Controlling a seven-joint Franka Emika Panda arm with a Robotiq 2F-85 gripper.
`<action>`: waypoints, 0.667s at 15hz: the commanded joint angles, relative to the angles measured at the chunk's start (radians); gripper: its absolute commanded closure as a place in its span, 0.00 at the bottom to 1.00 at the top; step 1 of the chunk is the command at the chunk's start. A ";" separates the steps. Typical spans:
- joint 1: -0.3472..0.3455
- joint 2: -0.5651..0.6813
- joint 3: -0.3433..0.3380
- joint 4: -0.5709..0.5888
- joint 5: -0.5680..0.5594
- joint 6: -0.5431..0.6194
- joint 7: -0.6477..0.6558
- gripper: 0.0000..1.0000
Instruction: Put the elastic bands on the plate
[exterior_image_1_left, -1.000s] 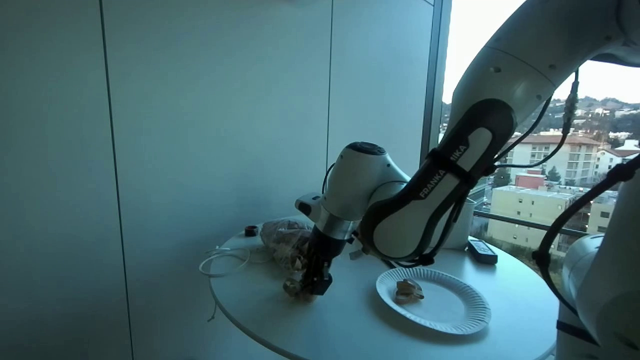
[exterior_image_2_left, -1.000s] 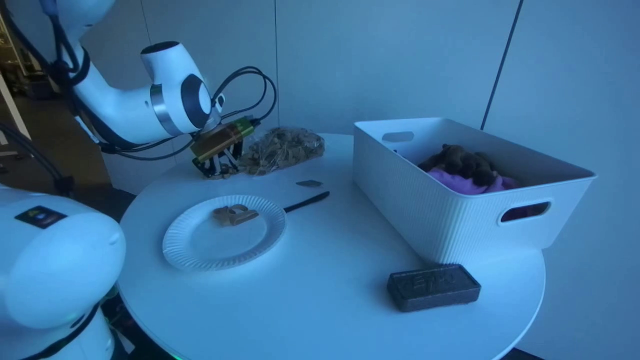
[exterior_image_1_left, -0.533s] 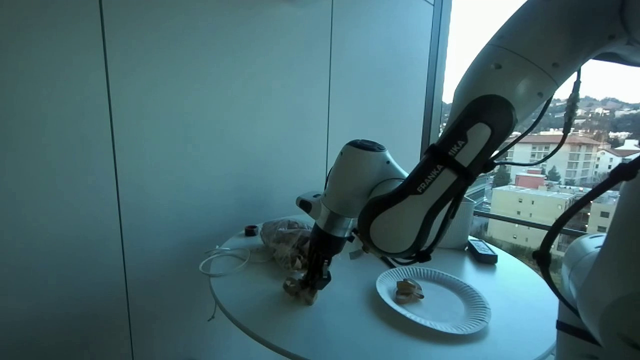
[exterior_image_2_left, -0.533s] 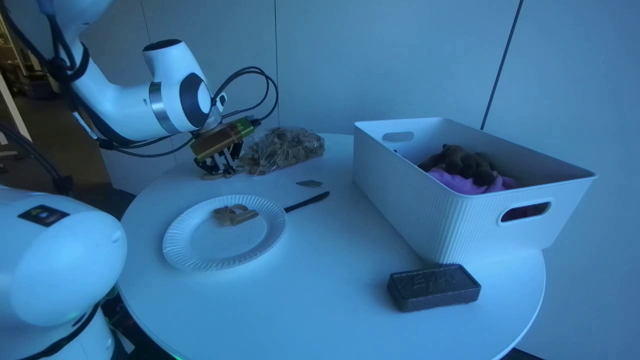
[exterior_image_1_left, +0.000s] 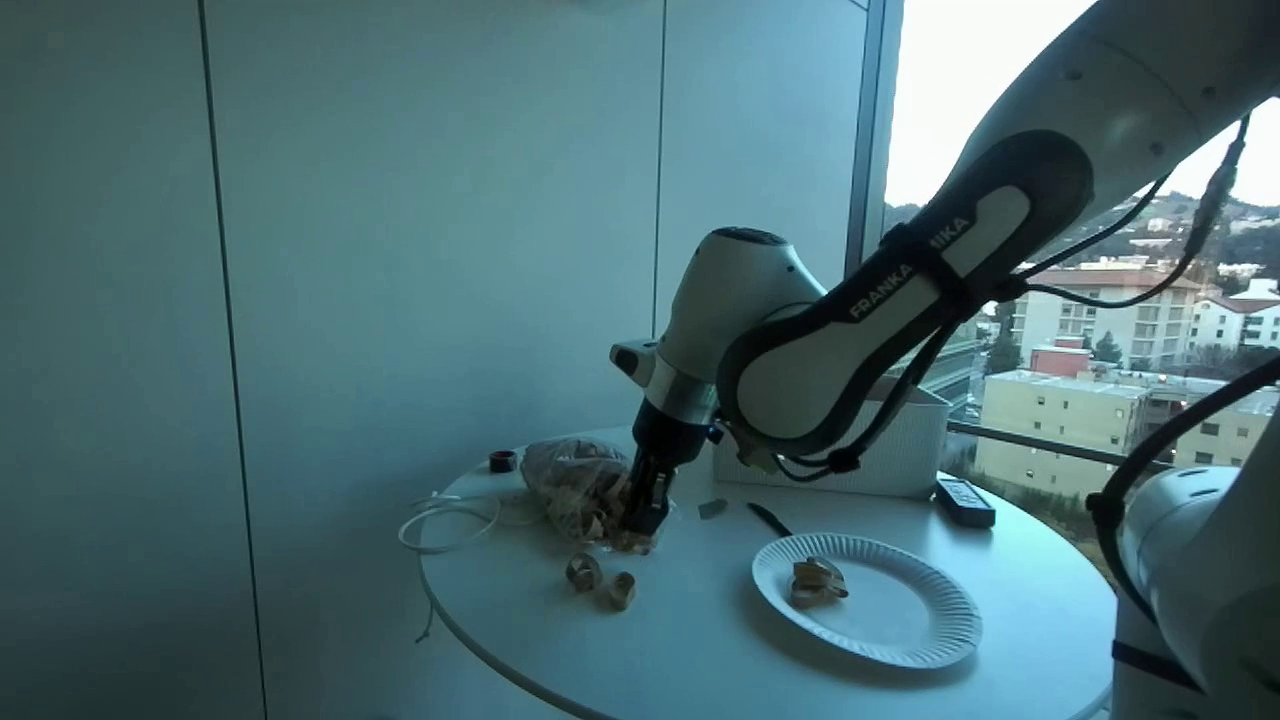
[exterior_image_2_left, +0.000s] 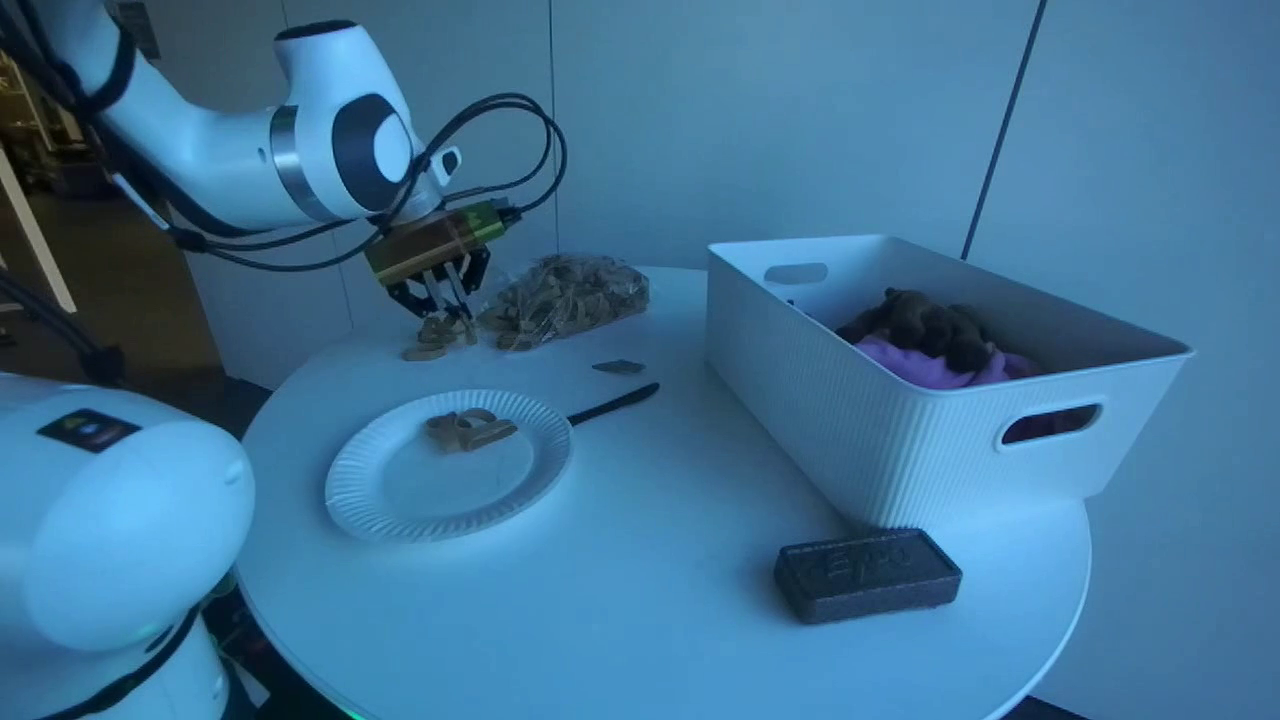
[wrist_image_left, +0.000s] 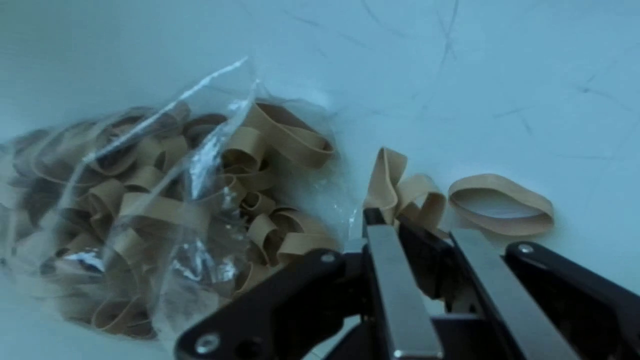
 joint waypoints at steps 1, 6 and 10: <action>-0.037 -0.199 0.004 -0.039 0.038 -0.190 0.084 0.93; -0.133 -0.355 -0.001 -0.014 0.030 -0.525 0.220 0.93; -0.197 -0.405 -0.040 0.000 0.052 -0.725 0.282 0.93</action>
